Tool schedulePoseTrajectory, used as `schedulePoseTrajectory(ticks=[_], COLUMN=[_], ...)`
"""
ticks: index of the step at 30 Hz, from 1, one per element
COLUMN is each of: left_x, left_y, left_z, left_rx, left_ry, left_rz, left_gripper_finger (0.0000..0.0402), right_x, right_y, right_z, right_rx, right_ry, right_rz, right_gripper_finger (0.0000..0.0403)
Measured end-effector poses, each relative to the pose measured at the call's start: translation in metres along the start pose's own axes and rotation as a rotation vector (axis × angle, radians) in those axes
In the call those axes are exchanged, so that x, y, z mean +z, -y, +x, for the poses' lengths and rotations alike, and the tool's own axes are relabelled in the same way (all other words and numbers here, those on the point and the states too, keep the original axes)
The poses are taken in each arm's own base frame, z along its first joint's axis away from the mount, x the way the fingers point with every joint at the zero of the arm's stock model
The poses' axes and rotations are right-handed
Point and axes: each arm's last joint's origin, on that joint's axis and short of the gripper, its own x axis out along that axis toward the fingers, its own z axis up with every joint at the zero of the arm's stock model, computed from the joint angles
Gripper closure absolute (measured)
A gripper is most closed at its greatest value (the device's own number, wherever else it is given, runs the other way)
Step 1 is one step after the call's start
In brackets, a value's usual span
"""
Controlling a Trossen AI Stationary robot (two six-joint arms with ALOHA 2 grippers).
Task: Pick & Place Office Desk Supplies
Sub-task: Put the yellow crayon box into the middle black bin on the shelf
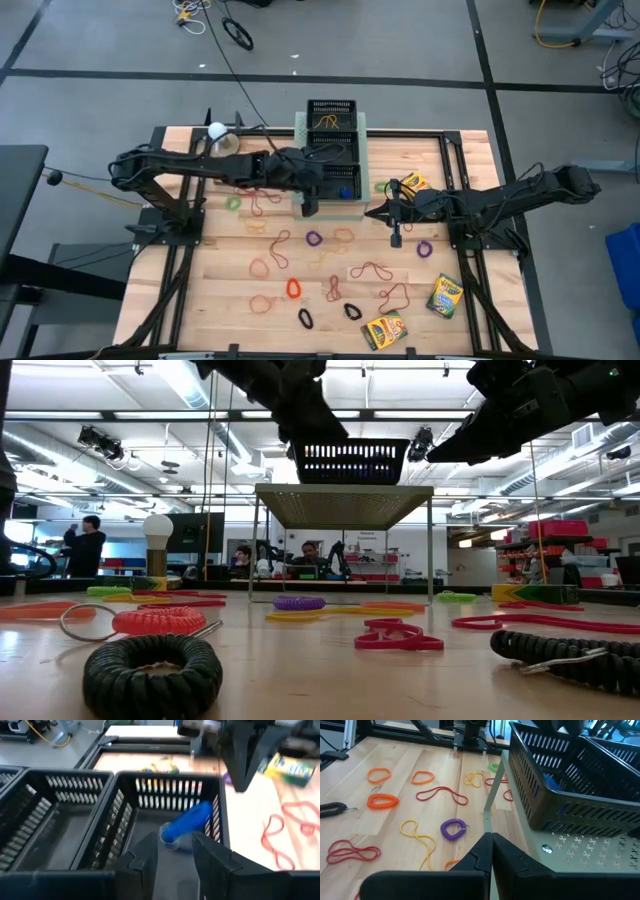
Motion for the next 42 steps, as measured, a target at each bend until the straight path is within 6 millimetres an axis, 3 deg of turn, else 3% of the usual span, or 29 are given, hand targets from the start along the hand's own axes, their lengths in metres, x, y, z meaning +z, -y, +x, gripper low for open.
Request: schedulePoseTrajectory(ticks=[5, 9, 12, 15, 19, 25, 30, 37, 42], left_x=[0.004, 0.007, -0.006, -0.031, -0.076, -0.139, -0.177, -0.201, -0.204], left_y=[-0.001, -0.001, 0.001, 0.005, 0.010, 0.011, 0.008, 0.005, 0.005], left_z=[-0.028, -0.061, -0.079, -0.089, -0.092, -0.088, -0.093, -0.096, -0.096], left_rx=[0.037, 0.037, 0.022, 0.005, 0.004, 0.075, 0.138, 0.218, 0.227], left_ry=[-0.027, -0.006, 0.034, 0.089, 0.202, 0.497, 0.643, 0.631, 0.610], left_rz=[0.060, 0.060, 0.055, 0.030, -0.018, -0.096, -0.165, -0.193, -0.168], left_gripper_finger=[0.0280, 0.0313, 0.0347, 0.0378, 0.0395, 0.0379, 0.0378, 0.0379, 0.0379], right_x=[0.000, 0.000, 0.000, 0.000, 0.000, 0.001, 0.005, -0.003, -0.010], right_y=[0.000, 0.000, 0.000, 0.000, -0.001, -0.001, -0.010, -0.019, -0.029], right_z=[0.000, 0.000, 0.000, 0.001, 0.002, 0.001, -0.004, -0.017, -0.024], right_rx=[0.001, 0.002, 0.003, 0.003, 0.004, 0.008, 0.031, -0.163, -0.164], right_ry=[-0.001, 0.000, -0.002, -0.002, -0.001, -0.021, -0.150, -0.384, -0.459], right_rz=[0.000, 0.000, 0.000, 0.015, 0.057, 0.110, 0.210, 0.456, 0.564], right_gripper_finger=[0.0390, 0.0390, 0.0390, 0.0390, 0.0389, 0.0384, 0.0391, 0.0389, 0.0371])
